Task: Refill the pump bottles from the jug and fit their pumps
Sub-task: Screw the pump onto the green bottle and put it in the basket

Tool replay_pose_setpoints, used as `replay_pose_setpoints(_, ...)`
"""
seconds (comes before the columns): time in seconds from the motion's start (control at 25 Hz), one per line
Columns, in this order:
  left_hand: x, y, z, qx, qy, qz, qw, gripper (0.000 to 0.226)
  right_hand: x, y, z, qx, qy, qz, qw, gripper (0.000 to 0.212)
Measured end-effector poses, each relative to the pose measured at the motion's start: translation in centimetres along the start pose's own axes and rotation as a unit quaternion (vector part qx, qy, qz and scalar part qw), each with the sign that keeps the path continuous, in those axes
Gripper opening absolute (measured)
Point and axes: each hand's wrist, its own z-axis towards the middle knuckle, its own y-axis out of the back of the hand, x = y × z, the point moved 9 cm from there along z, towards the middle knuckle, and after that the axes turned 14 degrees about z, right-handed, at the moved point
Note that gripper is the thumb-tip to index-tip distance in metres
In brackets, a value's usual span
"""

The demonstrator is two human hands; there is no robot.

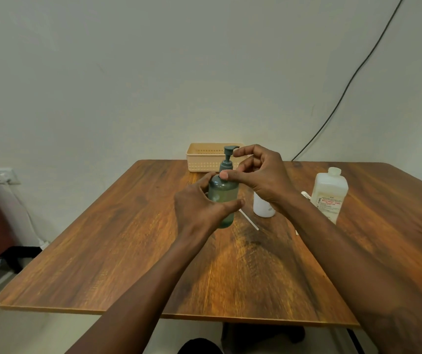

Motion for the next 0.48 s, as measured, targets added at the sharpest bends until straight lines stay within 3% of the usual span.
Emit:
replay_pose_setpoints(0.12,-0.9,0.2,0.1,-0.004,-0.017,-0.002,1.0,0.068,-0.2,-0.7,0.0,0.035,-0.007,0.006,0.999,0.058)
replay_pose_setpoints(0.32,-1.2,-0.1,0.0,0.0,-0.016,-0.021,1.0,0.067,-0.6,-2.0,-0.1,0.127,-0.066,0.14,0.98,0.051)
replay_pose_setpoints(0.4,-1.2,-0.1,0.1,-0.007,-0.018,-0.019,1.0,0.068,-0.4,-1.8,-0.1,0.136,-0.053,0.115,0.983,0.046)
replay_pose_setpoints(0.48,-1.1,-0.1,0.1,-0.019,-0.01,-0.012,1.0,0.069,0.3,-1.1,0.0,0.089,-0.009,0.043,0.995,0.039)
